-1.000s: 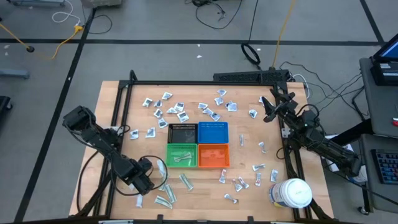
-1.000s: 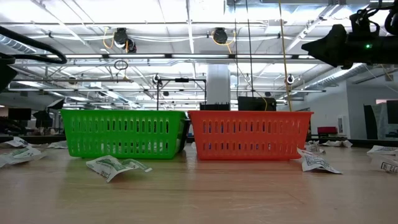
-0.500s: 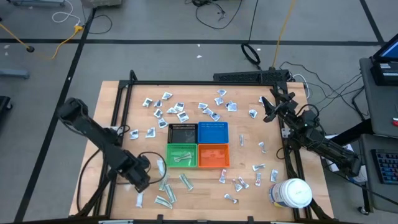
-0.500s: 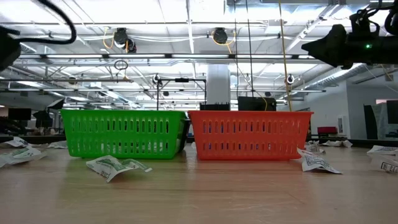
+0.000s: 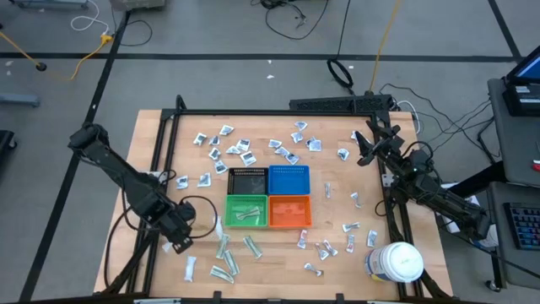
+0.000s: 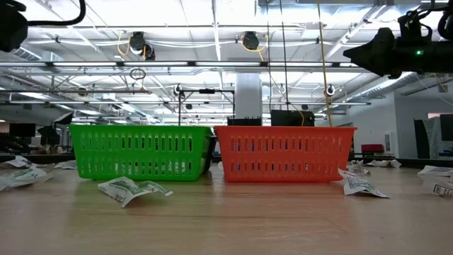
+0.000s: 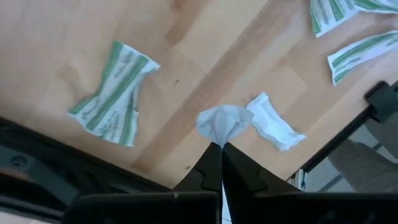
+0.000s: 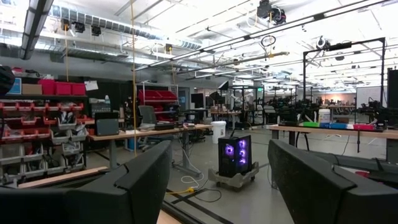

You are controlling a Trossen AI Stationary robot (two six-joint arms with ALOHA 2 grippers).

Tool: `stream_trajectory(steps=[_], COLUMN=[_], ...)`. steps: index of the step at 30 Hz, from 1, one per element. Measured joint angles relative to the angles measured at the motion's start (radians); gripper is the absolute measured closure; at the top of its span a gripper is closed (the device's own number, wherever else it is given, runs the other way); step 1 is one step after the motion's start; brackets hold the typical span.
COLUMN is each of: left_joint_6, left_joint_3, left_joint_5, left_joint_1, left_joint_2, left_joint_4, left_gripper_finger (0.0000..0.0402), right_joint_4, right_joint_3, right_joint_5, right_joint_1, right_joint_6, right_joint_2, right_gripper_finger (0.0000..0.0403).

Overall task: Pick & Place First Aid Supplies
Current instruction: Put the bandage into the green bin

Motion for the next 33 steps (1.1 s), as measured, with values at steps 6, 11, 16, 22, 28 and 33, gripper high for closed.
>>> stream_trajectory(steps=[6, 11, 16, 22, 28, 33], left_joint_6=[0.122, 0.322, 0.526, 0.744, 0.923, 1.032], left_joint_3=[0.007, 0.06, 0.138, 0.257, 0.415, 0.547], left_joint_5=[0.003, 0.003, 0.004, 0.002, -0.026, -0.034], left_joint_1=[0.109, 0.241, 0.347, 0.434, 0.494, 0.531], left_joint_2=[0.004, 0.062, 0.151, 0.274, 0.412, 0.522], left_joint_4=[-0.026, -0.052, -0.092, -0.125, -0.169, -0.195], left_gripper_finger=[0.04, 0.04, 0.0401, 0.0401, 0.0401, 0.0401], right_joint_4=[0.0, 0.0, 0.0, 0.0, 0.0, 0.0], right_joint_3=[0.0, 0.0, 0.0, 0.0, 0.0, 0.0], right_joint_5=[0.0, 0.0, 0.0, 0.0, 0.0, 0.0], right_joint_1=[0.0, 0.0, 0.0, 0.0, 0.0, 0.0], right_joint_6=[0.0, 0.0, 0.0, 0.0, 0.0, 0.0], right_joint_2=[0.0, 0.0, 0.0, 0.0, 0.0, 0.0], right_gripper_finger=[0.014, 0.014, 0.014, 0.014, 0.014, 0.014])
